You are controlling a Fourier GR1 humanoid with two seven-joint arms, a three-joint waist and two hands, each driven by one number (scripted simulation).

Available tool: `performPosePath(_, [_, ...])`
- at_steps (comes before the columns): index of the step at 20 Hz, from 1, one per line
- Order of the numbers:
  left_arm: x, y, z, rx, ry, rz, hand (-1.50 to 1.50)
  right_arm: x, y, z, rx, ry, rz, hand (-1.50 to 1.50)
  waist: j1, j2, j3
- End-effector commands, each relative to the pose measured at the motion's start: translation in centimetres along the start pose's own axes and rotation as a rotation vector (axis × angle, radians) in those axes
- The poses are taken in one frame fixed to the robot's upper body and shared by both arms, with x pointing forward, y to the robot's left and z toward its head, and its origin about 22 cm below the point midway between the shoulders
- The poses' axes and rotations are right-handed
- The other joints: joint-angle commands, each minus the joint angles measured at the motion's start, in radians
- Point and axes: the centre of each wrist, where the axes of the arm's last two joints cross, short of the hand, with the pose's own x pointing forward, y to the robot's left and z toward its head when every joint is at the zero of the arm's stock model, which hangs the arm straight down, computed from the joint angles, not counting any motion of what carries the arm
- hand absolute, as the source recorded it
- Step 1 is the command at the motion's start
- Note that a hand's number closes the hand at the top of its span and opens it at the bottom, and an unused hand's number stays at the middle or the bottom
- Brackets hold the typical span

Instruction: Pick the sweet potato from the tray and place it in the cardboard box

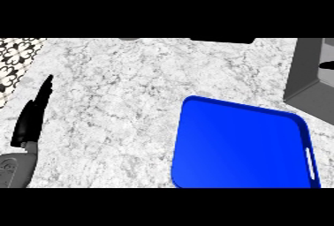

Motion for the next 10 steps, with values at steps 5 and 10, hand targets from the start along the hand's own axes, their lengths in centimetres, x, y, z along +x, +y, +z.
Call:
performPosePath(5, [0.7, 0.1, 0.0, -0.004, -0.002, 0.011, 0.00, -0.9, -4.9, 3.1, -0.116, -0.017, -0.162, -1.50, -0.001, 0.004, 0.003])
performPosePath(10, [0.8, 0.9, -0.2, 0.030, -0.002, 0.028, 0.00, -0.8, -9.8, 6.1, -0.167, 0.020, -0.153, -1.50, -0.008, 0.007, 0.005])
